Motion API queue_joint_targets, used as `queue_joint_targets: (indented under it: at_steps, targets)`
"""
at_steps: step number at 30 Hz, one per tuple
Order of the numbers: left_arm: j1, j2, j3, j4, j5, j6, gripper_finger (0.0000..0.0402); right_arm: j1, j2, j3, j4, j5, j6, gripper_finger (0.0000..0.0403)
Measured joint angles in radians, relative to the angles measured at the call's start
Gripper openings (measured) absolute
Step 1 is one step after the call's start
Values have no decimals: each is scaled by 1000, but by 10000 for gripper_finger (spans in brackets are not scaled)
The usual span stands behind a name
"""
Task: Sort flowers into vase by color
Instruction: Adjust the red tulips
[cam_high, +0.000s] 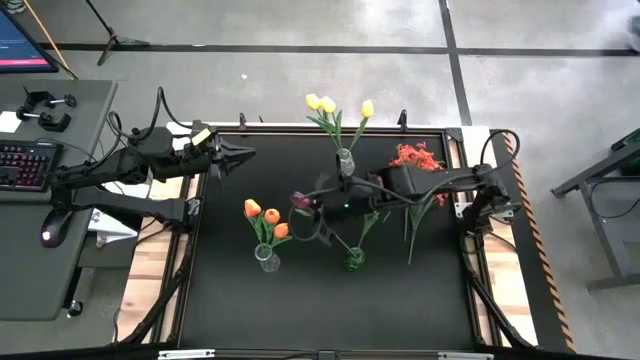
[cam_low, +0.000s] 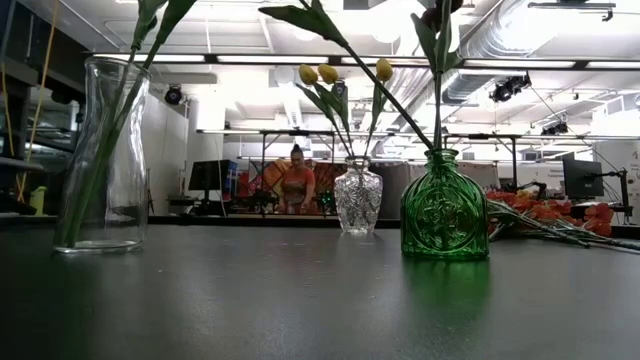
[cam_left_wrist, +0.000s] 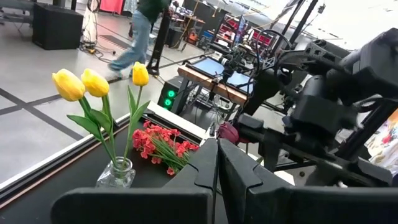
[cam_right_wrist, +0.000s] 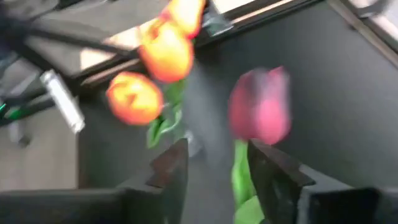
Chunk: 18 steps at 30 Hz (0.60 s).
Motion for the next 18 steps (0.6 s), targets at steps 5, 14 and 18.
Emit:
queue_joint_targets:
  at_steps: [5, 14, 18]
  targets:
    - [0, 0, 0, 0, 0, -13, 0, -2, 0, 0, -55, -41, -80, 176]
    - [0, 2, 0, -1, 0, -17, 0, -34, 0, 0, -54, -11, -107, 177]
    - [0, 2, 0, 0, 0, -17, 0, -54, 0, 0, -54, -42, -107, 177]
